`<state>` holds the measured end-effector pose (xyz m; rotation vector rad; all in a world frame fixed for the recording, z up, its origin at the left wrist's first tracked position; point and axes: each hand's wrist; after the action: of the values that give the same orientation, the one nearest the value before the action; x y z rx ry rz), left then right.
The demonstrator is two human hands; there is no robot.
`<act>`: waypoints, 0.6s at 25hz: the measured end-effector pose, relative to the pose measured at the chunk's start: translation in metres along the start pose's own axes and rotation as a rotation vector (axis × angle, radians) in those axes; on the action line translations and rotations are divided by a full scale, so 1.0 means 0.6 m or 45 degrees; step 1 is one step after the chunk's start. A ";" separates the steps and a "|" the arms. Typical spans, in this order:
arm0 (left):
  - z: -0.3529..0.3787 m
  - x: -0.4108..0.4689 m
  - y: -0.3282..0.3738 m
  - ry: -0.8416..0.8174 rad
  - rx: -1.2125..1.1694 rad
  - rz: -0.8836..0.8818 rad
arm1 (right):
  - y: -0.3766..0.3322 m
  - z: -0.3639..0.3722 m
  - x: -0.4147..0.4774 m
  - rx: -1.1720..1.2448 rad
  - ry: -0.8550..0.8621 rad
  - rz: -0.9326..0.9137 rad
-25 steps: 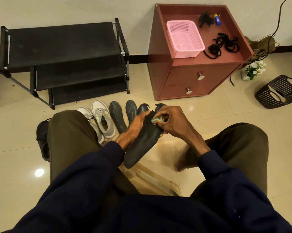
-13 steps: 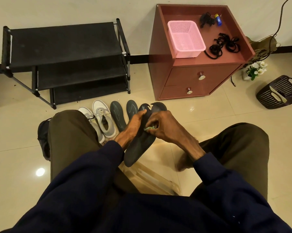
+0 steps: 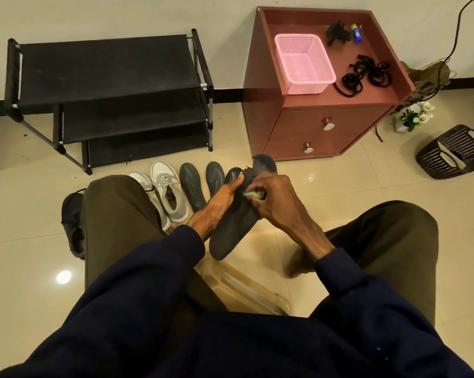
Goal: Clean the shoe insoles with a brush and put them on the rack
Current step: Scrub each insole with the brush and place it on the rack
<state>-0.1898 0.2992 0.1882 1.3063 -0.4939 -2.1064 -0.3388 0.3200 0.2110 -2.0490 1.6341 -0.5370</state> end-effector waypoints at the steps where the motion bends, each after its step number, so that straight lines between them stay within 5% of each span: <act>1: -0.006 0.002 -0.001 0.041 0.001 0.014 | -0.012 -0.002 -0.002 0.084 -0.185 -0.030; 3: -0.012 0.000 0.000 0.085 -0.016 0.031 | -0.022 -0.005 -0.001 0.103 -0.329 -0.069; 9: 0.003 -0.016 -0.011 -0.008 -0.086 -0.088 | 0.034 0.001 0.006 -0.215 0.161 0.096; 15: -0.014 -0.010 -0.001 0.061 -0.192 0.052 | -0.018 0.002 -0.007 0.230 -0.331 -0.117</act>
<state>-0.1804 0.3036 0.1885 1.2467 -0.3315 -2.0319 -0.3300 0.3263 0.2161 -1.9739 1.2990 -0.4124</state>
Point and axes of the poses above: each hand's wrist, its own x-axis towards the middle knuckle, its own z-axis out of the palm, y = z × x, and after that the axes turned 1 degree about -x, right-handed
